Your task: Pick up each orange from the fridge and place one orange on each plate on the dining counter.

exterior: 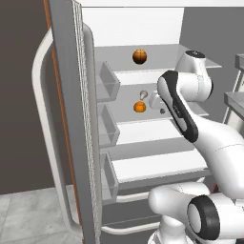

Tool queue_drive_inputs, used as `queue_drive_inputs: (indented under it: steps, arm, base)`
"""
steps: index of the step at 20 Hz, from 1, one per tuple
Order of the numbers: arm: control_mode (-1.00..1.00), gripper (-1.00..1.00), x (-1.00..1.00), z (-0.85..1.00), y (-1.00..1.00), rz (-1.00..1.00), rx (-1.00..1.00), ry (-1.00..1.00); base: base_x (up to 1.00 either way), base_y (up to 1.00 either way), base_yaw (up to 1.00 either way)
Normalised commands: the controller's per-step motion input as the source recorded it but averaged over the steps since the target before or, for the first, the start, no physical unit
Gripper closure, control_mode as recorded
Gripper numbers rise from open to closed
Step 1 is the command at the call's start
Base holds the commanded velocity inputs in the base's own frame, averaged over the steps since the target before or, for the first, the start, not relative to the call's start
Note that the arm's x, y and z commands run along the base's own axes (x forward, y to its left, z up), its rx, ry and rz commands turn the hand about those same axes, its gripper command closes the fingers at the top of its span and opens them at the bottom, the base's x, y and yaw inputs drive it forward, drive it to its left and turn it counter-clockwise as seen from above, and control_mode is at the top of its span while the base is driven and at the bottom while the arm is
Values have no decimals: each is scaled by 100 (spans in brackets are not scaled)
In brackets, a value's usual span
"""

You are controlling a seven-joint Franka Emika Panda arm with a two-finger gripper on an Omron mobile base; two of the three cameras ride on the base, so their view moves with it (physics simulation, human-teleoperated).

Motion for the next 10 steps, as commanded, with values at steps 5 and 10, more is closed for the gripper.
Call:
queue_drive_inputs:
  steps: [5,10]
  arm:
    - [-100,-100,0,0,0,0,0,2]
    - [-100,-100,2,-1,11,0,-2,-3]
  base:
    - [0,0,0]
    - [0,0,0]
